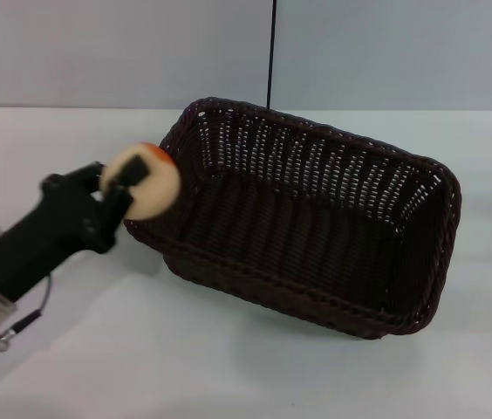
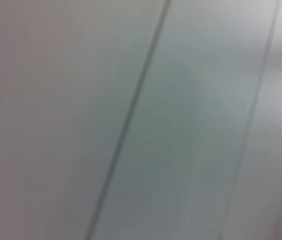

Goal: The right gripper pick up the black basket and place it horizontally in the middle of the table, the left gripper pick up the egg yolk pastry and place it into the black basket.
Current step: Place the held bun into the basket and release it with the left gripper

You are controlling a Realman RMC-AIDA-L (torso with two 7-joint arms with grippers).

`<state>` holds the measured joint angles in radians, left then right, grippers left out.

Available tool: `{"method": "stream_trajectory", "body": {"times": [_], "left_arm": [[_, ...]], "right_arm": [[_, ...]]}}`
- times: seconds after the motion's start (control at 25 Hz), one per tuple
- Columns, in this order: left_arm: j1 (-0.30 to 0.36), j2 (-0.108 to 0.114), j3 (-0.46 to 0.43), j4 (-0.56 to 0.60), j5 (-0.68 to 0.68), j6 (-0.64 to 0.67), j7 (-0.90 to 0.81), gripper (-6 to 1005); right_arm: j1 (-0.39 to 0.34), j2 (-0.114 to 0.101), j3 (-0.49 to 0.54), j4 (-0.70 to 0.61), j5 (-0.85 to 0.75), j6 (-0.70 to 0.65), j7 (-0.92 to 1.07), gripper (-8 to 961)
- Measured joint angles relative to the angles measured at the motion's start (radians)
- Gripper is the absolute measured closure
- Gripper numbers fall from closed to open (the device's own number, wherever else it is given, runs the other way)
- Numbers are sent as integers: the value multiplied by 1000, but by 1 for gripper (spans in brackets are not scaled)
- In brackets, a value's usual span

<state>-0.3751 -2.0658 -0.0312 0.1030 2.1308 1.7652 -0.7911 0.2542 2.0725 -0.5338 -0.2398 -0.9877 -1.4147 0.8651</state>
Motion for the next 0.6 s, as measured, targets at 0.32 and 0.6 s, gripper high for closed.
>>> {"method": "stream_trajectory", "body": {"times": [0.32,0.6], "left_arm": [[-59,-4,138,-46,2,-130,63,923],[-55,-2,137,-45,0,-129,81,929]], "right_arm": [[12,0,-14,17,-1,0,-15,505],[27,0,-37,25,-10,4,-16,505]]}}
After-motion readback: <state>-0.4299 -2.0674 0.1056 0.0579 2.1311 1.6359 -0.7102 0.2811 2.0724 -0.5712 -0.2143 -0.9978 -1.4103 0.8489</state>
